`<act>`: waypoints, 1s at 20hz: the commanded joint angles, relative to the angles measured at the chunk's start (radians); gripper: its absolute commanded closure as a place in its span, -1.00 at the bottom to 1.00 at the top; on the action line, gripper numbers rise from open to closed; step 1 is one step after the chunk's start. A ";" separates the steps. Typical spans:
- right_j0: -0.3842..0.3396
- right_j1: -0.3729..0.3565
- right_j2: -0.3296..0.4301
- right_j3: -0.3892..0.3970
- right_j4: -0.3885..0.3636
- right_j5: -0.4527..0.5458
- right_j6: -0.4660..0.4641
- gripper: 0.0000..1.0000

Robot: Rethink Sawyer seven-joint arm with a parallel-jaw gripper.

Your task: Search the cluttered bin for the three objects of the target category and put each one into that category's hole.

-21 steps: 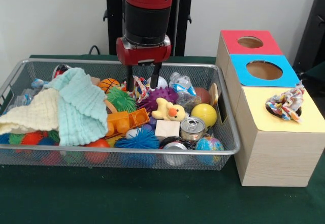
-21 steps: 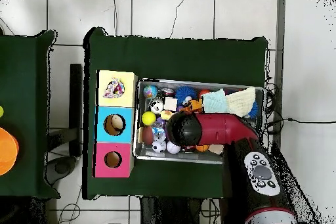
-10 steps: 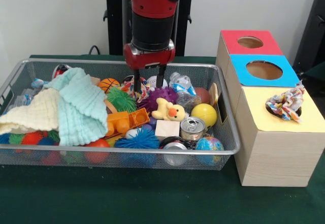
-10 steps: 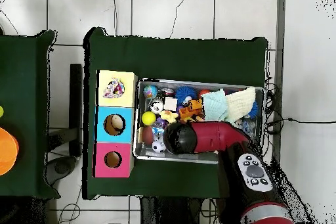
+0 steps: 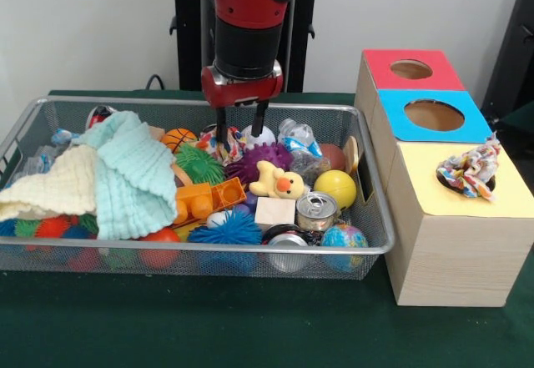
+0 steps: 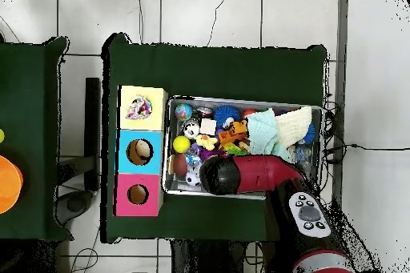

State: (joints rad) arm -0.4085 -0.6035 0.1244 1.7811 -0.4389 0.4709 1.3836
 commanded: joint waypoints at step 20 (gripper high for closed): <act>-0.003 0.091 -0.022 -0.045 -0.095 -0.032 0.051 -1.00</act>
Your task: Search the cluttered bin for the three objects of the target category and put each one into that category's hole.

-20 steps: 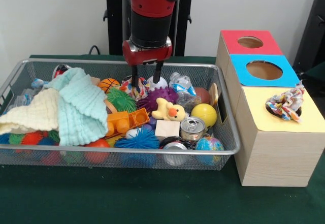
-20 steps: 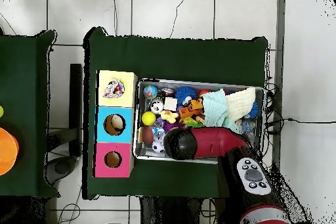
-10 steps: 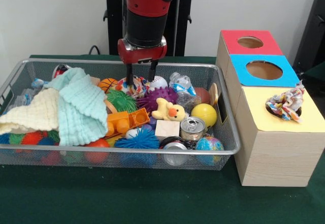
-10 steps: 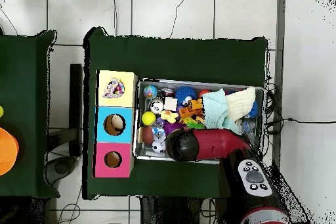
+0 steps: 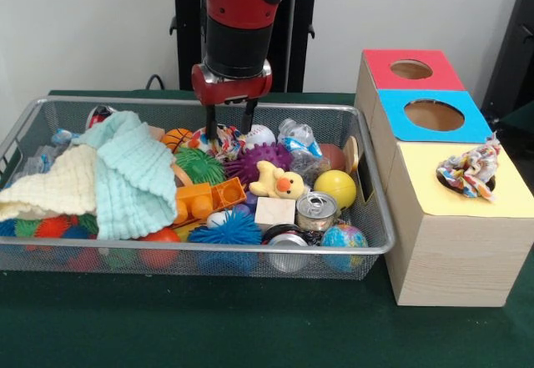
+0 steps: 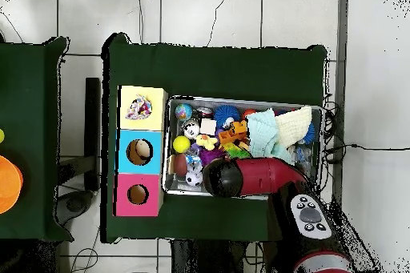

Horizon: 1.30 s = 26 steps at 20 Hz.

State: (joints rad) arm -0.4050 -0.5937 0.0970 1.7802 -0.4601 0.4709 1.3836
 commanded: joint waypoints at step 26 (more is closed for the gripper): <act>-0.045 -0.015 0.061 -0.011 -0.061 0.061 -0.021 1.00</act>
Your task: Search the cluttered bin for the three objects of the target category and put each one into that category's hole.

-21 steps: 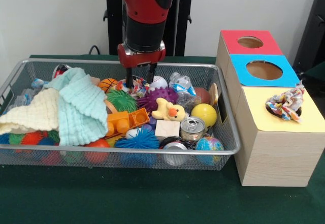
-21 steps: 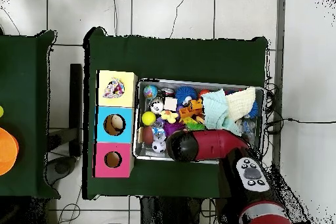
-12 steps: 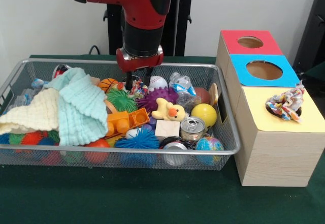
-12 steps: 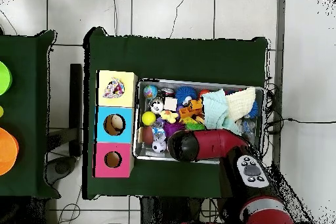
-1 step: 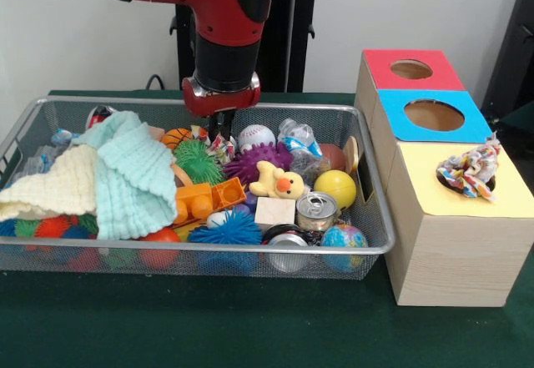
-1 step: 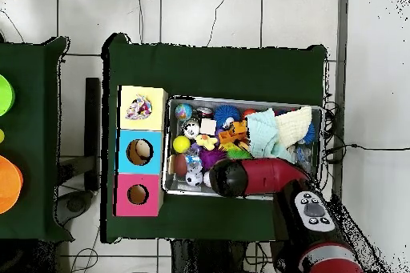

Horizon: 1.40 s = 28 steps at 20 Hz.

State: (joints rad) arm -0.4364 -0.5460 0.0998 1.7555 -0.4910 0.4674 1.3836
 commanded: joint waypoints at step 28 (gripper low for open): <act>0.283 -0.233 0.062 -0.109 0.422 0.215 0.282 1.00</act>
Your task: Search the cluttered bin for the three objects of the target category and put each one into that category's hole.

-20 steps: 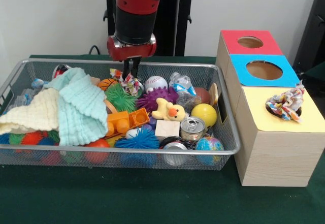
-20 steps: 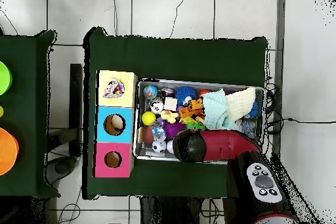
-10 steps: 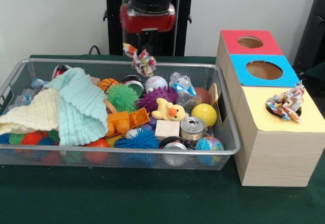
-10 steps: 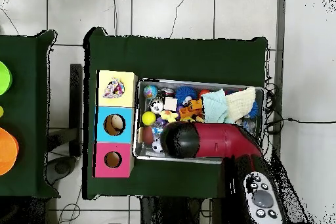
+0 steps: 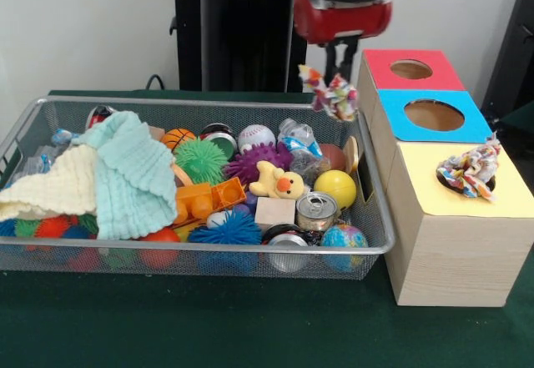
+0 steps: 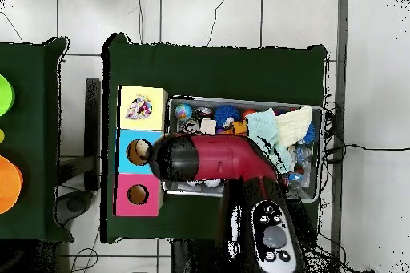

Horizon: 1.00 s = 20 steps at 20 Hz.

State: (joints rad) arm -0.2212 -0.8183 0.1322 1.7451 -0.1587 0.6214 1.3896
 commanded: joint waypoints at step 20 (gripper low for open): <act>0.197 0.249 -0.116 -0.350 0.188 -0.070 0.417 1.00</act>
State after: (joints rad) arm -0.0136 -0.6725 0.0599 1.4843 0.0001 0.6127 1.5409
